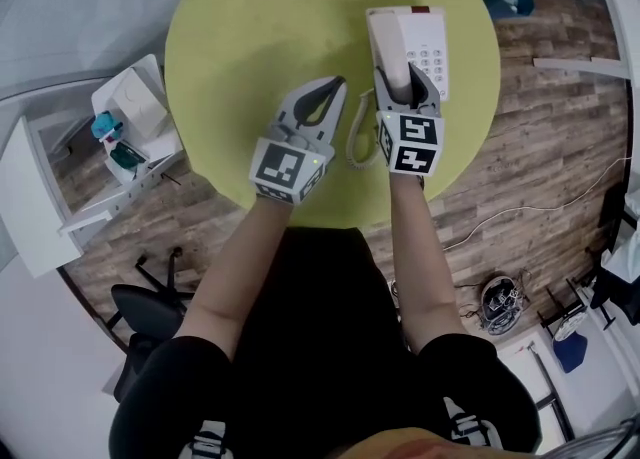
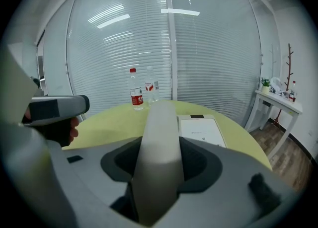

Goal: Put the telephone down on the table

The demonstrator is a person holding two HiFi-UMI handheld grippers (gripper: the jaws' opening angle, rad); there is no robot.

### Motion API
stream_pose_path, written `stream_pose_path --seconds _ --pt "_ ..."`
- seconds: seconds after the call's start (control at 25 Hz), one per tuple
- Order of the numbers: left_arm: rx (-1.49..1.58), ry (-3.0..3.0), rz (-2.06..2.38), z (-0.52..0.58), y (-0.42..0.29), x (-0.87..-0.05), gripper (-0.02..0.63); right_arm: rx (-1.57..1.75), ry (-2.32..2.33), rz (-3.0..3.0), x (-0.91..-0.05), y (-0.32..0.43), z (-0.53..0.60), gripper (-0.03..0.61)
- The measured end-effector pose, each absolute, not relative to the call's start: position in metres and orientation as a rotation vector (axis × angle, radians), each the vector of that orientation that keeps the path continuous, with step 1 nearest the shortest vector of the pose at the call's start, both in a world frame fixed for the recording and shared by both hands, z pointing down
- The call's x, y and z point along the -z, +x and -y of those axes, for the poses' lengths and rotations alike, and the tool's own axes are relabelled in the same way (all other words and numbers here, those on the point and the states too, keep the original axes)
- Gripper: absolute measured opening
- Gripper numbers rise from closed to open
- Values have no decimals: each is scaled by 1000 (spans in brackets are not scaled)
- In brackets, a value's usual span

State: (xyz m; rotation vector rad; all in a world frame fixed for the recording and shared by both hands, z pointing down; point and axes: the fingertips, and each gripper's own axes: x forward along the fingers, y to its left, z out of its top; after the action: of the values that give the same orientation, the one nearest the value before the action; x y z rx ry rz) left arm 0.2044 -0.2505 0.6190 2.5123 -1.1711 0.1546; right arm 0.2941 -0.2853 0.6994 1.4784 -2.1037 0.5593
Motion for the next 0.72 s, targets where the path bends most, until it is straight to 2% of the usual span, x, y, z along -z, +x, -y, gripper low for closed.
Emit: stream_pose_path --seconds 0.72 --pt "-161 2560 1248 222 167 -521 12 -516 1393 2148 -597 260 246 218"
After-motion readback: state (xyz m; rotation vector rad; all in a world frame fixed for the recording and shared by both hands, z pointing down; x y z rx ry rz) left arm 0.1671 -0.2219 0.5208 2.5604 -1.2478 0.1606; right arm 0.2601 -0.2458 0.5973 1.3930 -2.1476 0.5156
